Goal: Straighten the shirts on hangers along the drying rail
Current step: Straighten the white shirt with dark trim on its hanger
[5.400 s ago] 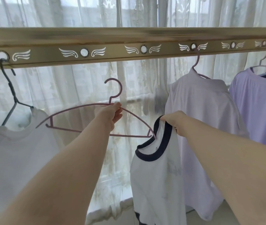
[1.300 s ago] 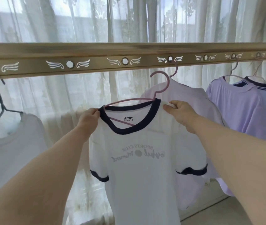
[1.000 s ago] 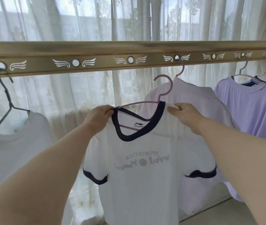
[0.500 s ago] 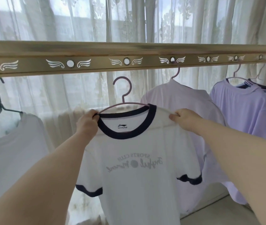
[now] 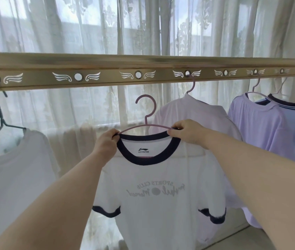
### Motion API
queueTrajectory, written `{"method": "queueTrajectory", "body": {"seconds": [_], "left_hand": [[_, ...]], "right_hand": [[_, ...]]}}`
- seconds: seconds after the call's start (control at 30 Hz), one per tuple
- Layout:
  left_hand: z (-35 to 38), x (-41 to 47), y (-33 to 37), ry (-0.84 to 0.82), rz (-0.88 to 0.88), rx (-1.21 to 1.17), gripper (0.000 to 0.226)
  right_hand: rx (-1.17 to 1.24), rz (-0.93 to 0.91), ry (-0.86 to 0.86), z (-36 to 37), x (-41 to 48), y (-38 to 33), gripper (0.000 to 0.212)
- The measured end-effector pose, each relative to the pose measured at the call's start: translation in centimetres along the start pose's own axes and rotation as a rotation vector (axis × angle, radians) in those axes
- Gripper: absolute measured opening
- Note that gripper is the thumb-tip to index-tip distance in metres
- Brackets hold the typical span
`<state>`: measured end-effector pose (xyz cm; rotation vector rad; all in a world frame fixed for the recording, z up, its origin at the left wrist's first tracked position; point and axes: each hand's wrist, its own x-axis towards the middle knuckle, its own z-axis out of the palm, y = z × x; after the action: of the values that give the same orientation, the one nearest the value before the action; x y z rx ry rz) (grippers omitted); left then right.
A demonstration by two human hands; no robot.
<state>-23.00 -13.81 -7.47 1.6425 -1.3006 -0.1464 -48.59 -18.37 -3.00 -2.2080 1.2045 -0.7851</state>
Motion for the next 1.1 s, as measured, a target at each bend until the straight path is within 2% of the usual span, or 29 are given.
{"method": "queueTrajectory", "body": {"seconds": [0.13,0.3,0.43,0.6,0.83,0.97,1.1], "left_hand": [[0.4,0.7,1.3,0.059,-0.011,-0.008,0.025],[1.1,1.7,3.4,-0.025,-0.172,0.112,0.06],[1.5,2.3,5.1,-0.181,-0.144,-0.055,0.056],[1.4,4.8,6.2,-0.269,-0.139,-0.089,0.053],[0.4,7.7,4.9,-0.285,-0.091,-0.121,0.048],[0.5,9.1,3.1,-0.314,-0.139,-0.114,0.054],[0.9,10.2,2.4,-0.339,-0.163,-0.12,0.055]], "right_hand": [[0.062,-0.006,-0.062,-0.2,0.2,-1.8,0.018],[0.204,0.024,0.162,-0.7,1.3,-3.8,0.027],[0.269,0.079,0.237,-0.8,2.7,-6.4,0.026],[0.277,0.124,0.306,1.1,5.5,-9.1,0.029],[0.206,0.15,0.371,2.9,8.0,-9.4,0.03],[0.279,0.139,0.398,4.0,8.6,-8.9,0.013],[0.291,0.118,0.417,4.4,9.1,-8.8,0.01]]}}
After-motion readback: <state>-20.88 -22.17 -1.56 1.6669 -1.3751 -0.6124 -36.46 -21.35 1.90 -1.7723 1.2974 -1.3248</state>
